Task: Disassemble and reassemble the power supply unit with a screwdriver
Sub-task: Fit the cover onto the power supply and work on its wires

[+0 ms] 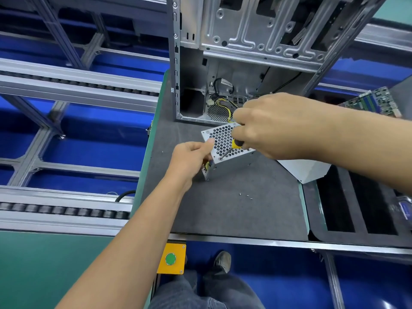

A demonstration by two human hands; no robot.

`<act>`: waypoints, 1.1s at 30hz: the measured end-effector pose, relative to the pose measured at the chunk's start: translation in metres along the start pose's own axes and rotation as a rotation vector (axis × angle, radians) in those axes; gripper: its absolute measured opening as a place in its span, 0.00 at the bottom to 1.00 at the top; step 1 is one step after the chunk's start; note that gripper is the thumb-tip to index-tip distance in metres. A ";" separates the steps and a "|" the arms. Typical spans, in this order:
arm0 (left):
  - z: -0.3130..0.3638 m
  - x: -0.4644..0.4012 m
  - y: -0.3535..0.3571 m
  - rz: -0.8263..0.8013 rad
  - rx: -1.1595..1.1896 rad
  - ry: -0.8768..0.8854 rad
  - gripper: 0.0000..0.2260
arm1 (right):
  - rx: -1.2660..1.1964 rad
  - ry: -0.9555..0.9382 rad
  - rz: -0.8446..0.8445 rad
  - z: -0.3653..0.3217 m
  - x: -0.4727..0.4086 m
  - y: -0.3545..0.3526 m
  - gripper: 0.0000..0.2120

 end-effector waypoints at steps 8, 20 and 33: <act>0.000 -0.009 0.008 -0.096 -0.205 -0.063 0.21 | -0.097 0.097 -0.068 0.007 0.001 0.006 0.07; 0.006 -0.011 0.015 -0.108 -0.126 -0.031 0.16 | -0.120 0.102 -0.087 -0.003 -0.005 -0.008 0.07; 0.001 -0.017 0.013 -0.129 -0.084 -0.060 0.15 | -1.355 0.712 -0.167 0.043 0.020 0.060 0.19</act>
Point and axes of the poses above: each hand's wrist, its own x-axis away from the middle knuckle, its own y-axis out of the palm, z = x × y, the point moved 6 cm from there along -x, towards the middle knuckle, and after that the axes turned 15 degrees about -x, right-handed, at the moved point
